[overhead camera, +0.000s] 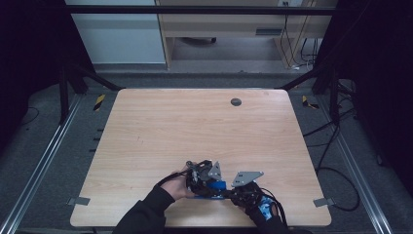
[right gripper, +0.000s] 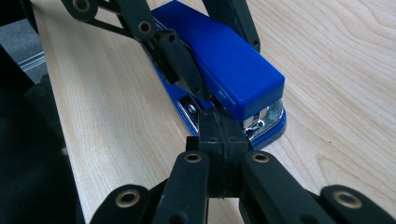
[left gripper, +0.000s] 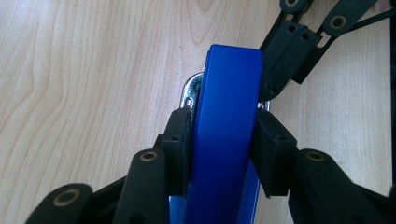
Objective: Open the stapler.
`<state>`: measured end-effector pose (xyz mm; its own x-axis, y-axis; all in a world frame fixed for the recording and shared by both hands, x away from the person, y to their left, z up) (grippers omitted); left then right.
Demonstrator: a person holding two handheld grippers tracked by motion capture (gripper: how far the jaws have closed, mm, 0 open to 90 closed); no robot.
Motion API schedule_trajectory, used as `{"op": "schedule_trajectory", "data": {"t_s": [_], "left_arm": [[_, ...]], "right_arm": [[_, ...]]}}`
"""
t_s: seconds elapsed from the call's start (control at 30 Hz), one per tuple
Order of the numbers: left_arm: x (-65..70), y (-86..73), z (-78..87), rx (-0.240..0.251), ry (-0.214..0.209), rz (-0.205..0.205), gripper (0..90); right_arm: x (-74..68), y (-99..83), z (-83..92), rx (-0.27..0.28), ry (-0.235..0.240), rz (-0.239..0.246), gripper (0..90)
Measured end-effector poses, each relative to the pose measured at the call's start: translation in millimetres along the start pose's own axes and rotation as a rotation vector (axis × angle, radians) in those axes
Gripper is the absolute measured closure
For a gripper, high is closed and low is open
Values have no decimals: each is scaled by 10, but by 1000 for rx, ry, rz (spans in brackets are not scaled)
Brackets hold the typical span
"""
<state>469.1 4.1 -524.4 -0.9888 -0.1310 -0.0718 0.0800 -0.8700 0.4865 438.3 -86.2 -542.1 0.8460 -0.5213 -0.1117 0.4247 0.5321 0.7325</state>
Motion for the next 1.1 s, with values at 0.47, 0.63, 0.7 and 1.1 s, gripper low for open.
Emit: {"op": "schedule_trajectory", "data": {"t_s": [0.47,0.63,0.7,1.1], "left_arm": [[-2,8,5,-22,-18,-59,634],[-7,5,7,-25,-27,-64,638],[-8,5,7,-26,-28,-66,638],[-9,6,13,-18,-46,-64,647]], "right_arm": [[10,-14,5,16,-17,-11,900],[5,-9,1,17,-23,-12,900],[5,-8,0,17,-23,-14,900],[5,-9,0,15,-21,-20,900]]}}
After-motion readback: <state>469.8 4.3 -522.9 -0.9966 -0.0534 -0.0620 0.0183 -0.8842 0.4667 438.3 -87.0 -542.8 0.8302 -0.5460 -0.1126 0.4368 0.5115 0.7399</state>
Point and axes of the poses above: each handheld gripper's, and its own axes: z roughly backward along the jaws, y roughly out of its top, x roughly to its right, the point moved 8 cm from there along -z, roughly forward along the jaws
